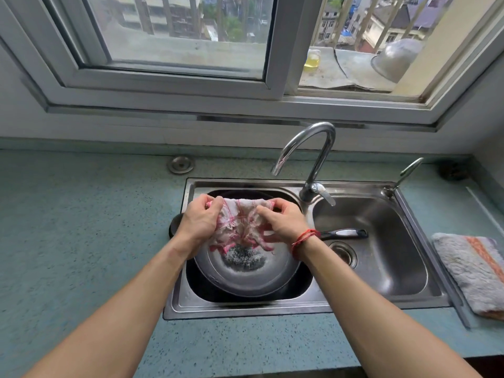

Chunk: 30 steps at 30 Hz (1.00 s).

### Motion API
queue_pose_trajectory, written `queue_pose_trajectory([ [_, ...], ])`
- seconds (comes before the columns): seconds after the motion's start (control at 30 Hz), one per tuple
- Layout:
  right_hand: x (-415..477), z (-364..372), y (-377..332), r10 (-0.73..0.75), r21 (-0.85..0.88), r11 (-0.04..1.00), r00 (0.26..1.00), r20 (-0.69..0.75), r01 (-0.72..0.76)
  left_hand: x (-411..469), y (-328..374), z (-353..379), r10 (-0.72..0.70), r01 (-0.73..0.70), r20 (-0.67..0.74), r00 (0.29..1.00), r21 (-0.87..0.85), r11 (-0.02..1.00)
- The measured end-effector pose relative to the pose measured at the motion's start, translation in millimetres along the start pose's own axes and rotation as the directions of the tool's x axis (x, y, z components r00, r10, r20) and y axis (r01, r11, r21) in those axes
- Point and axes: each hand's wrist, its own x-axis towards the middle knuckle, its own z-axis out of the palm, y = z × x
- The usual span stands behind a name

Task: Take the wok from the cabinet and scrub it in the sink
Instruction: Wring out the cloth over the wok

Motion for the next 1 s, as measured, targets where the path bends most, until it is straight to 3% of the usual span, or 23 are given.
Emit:
queue_pose_trajectory([
  [0.13,-2,30,-5,-0.004,0.013,1.000,0.997,0.081,0.003,-4,-3,12,0.000,0.004,0.062,0.998,-0.050,0.999],
  [0.27,0,36,-9,0.083,0.099,0.990,0.981,0.173,-0.101,-2,-19,10,-0.054,0.071,0.142,0.988,-0.116,0.991],
  [0.5,19,27,14,0.158,0.108,0.978,0.971,0.179,-0.179,18,-47,6,-0.177,0.169,-0.033,0.984,-0.170,0.971],
  [0.7,36,-16,32,0.214,0.095,0.973,0.977,-0.026,-0.210,33,-48,-21,-0.250,0.202,-0.161,0.955,-0.264,0.943],
  [0.87,46,-79,54,0.278,0.150,0.958,0.917,-0.287,-0.244,50,-58,-54,-0.262,0.185,-0.214,0.941,-0.325,0.928],
  [1.0,52,-122,83,0.358,0.218,0.932,0.822,-0.444,-0.289,60,-72,-64,-0.260,0.247,-0.389,0.883,-0.085,0.965],
])
